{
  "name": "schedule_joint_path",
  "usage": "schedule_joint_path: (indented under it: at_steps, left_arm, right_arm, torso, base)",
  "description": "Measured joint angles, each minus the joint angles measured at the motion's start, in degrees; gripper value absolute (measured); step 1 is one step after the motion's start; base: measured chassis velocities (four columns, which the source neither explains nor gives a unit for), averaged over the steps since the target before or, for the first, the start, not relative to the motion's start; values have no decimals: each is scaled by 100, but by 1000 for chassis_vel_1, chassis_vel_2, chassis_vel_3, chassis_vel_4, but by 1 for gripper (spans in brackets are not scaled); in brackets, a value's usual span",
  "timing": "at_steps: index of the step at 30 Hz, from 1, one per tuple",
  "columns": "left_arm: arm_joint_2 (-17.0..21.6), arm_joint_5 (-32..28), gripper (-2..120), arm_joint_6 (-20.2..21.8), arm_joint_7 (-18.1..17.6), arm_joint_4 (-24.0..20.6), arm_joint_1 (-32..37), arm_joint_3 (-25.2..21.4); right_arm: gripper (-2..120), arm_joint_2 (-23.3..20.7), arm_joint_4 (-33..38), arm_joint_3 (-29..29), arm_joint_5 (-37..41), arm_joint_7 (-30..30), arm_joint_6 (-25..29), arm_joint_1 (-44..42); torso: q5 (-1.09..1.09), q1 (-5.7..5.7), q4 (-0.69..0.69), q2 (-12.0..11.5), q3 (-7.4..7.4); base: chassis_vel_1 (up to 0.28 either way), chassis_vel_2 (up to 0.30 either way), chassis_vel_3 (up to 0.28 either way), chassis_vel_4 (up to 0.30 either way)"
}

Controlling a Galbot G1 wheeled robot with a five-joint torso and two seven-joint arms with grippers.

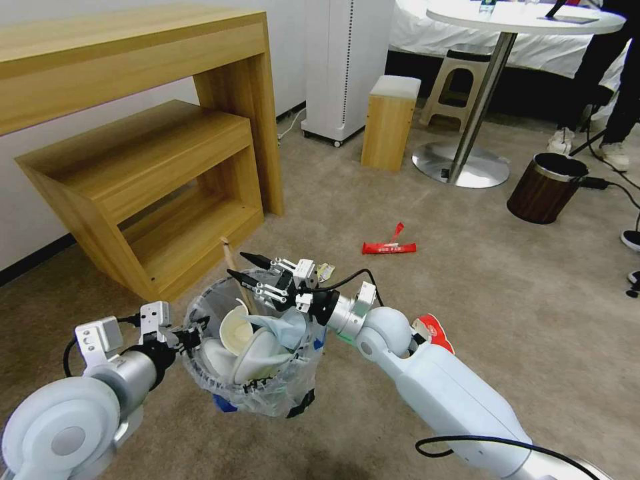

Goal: Pick up the trash bin and place the garbage on the floor into it.

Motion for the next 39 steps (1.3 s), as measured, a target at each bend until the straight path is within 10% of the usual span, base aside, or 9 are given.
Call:
schedule_joint_path:
  at_steps: [10,20,39]
  left_arm:
    - [47,22,1,-36,-2,7,-19,-76]
    - [61,44,1,-203,-472,157,-76,-163]
    - [-233,495,1,-243,-989,341,-215,-500]
  right_arm:
    - [99,-45,41,75,-29,-45,47,-61]
    - [100,-149,439,607,47,1092,-290,-419]
    - [100,-584,1078,3925,-534,3071,-483,-1877]
  torso:
    - [0,0,0,0,0]
    - [-1,0,1,0,0]
    - [1,0,0,0,0]
  base:
    - [0,0,0,0]
    - [0,0,0,0]
    - [0,0,0,0]
